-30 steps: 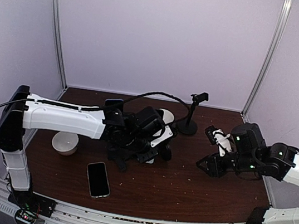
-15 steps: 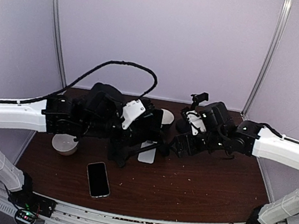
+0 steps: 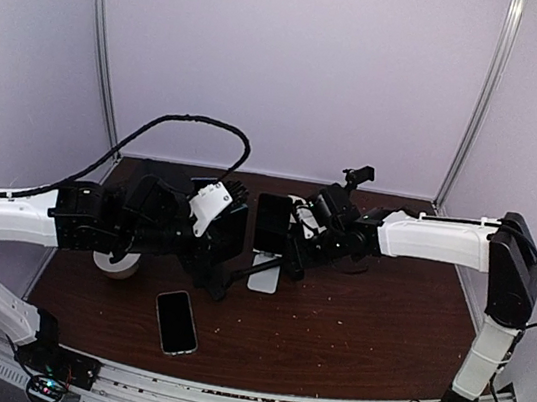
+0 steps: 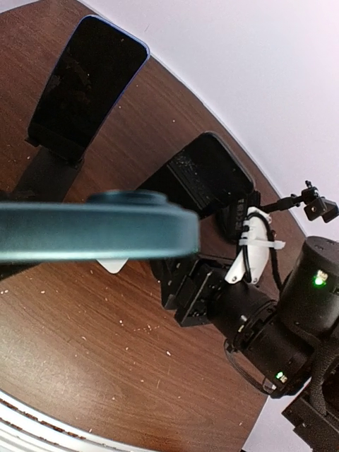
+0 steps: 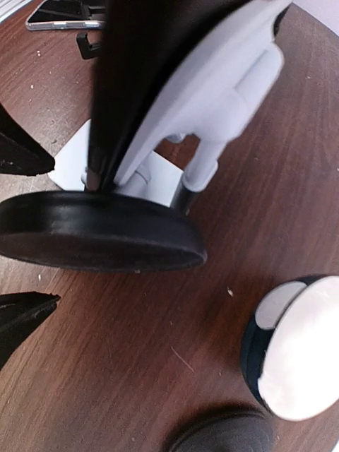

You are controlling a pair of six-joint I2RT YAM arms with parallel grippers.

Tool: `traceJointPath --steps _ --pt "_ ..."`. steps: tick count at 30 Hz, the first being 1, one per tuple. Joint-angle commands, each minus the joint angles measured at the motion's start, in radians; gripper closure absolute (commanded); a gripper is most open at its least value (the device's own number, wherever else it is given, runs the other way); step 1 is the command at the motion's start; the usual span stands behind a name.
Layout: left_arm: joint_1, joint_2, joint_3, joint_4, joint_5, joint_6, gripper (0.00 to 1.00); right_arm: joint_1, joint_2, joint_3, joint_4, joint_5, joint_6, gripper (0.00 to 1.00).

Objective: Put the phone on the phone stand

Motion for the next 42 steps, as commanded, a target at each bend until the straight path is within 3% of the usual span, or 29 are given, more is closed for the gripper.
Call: traceJointPath --steps 1,3,6,9,21,23,26,30,38,42 --pt "0.015 -0.044 -0.009 0.070 -0.025 -0.008 1.00 0.002 0.028 0.030 0.043 -0.056 0.031 0.42" --pt "0.017 -0.047 -0.015 0.063 -0.026 -0.007 1.00 0.001 0.041 0.029 0.047 -0.033 0.054 0.48" --pt "0.016 -0.069 -0.032 0.067 -0.018 -0.010 1.00 0.000 0.025 0.000 0.058 -0.007 0.085 0.77" --pt "0.017 -0.091 -0.046 0.066 -0.015 -0.013 1.00 0.002 -0.022 -0.053 0.058 -0.050 0.107 0.92" --pt "0.017 -0.204 -0.068 0.044 -0.002 -0.040 1.00 0.061 -0.351 -0.431 0.087 -0.306 0.279 0.98" --pt "0.017 -0.216 -0.061 0.042 0.003 -0.047 1.00 0.058 -0.410 -0.545 0.255 -0.354 0.412 1.00" --pt "0.013 -0.214 -0.037 0.031 -0.002 -0.055 1.00 0.053 -0.463 -0.713 0.650 -0.355 0.655 1.00" --pt "-0.009 -0.193 0.014 0.023 -0.010 -0.053 1.00 0.042 -0.455 -0.898 1.095 -0.188 0.965 1.00" --pt "-0.037 -0.111 0.092 0.024 -0.002 -0.045 1.00 0.039 -0.090 -1.072 1.801 -0.046 1.312 1.00" --pt "-0.039 -0.062 0.104 0.026 0.005 -0.045 1.00 0.070 0.123 -1.194 1.988 0.024 1.393 0.86"
